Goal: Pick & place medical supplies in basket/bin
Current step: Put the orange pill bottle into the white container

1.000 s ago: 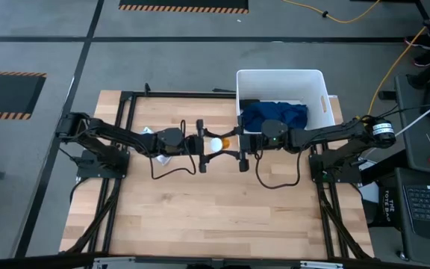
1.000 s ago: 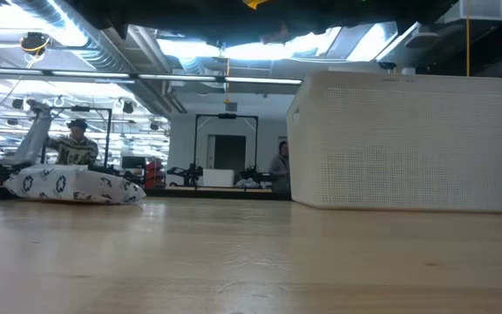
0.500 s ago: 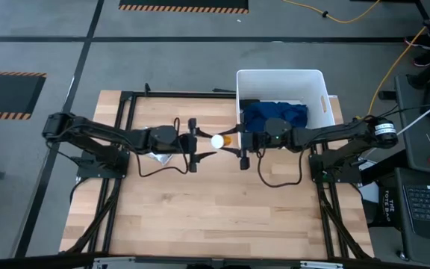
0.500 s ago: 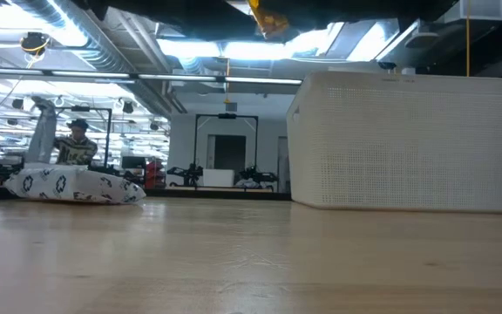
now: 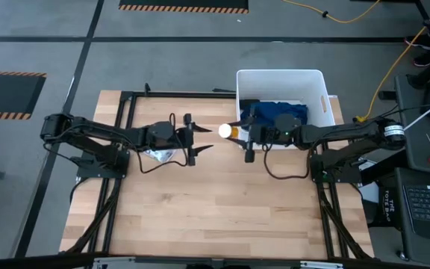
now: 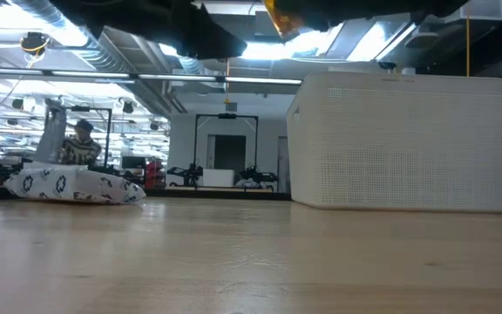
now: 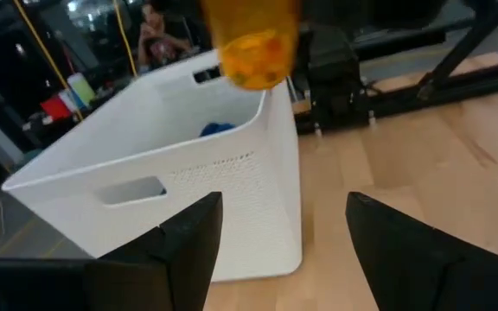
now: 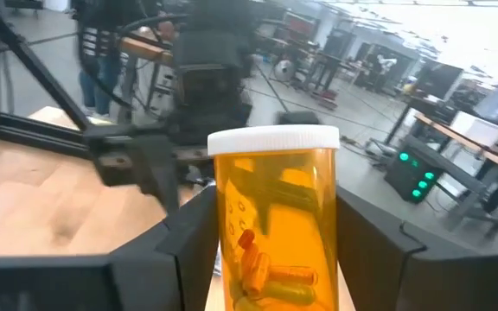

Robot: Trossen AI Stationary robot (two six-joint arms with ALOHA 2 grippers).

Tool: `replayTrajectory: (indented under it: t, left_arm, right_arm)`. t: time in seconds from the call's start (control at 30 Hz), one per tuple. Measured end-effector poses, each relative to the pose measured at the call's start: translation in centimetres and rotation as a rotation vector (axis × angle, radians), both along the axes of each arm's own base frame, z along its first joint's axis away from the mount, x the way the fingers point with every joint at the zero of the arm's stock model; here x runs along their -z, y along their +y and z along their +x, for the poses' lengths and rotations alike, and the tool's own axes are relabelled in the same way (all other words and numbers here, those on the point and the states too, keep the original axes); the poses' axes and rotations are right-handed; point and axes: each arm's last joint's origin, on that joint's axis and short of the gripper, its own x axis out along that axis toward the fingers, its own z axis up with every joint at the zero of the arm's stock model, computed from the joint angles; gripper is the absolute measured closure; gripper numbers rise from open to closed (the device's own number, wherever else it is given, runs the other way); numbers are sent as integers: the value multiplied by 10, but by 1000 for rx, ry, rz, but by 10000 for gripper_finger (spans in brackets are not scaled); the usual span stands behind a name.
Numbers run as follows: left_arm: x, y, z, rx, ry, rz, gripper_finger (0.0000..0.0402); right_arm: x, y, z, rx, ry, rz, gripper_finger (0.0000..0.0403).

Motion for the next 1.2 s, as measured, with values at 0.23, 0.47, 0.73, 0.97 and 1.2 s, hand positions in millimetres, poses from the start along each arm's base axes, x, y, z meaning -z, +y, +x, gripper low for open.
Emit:
replayTrajectory:
  t: [0.23, 0.47, 0.73, 0.97, 1.2]
  left_arm:
    - [-8, 1, -11, 13, -74, 5, 162]
    - [-4, 0, -10, 132, -45, -10, 162]
    - [-5, 4, -10, 106, -63, -65, 162]
    - [-5, 4, -10, 105, -66, -67, 162]
    - [-6, 4, -10, 105, -72, -66, 162]
  right_arm:
    - [1, -1, -29, 6, -29, -1, 206]
    - [10, 1, -60, 7, -65, 22, 205]
    - [8, 3, -93, 6, -156, 19, 205]
    - [8, -1, -105, 166, -164, 15, 205]
    - [8, -13, -109, 507, -152, -15, 205]
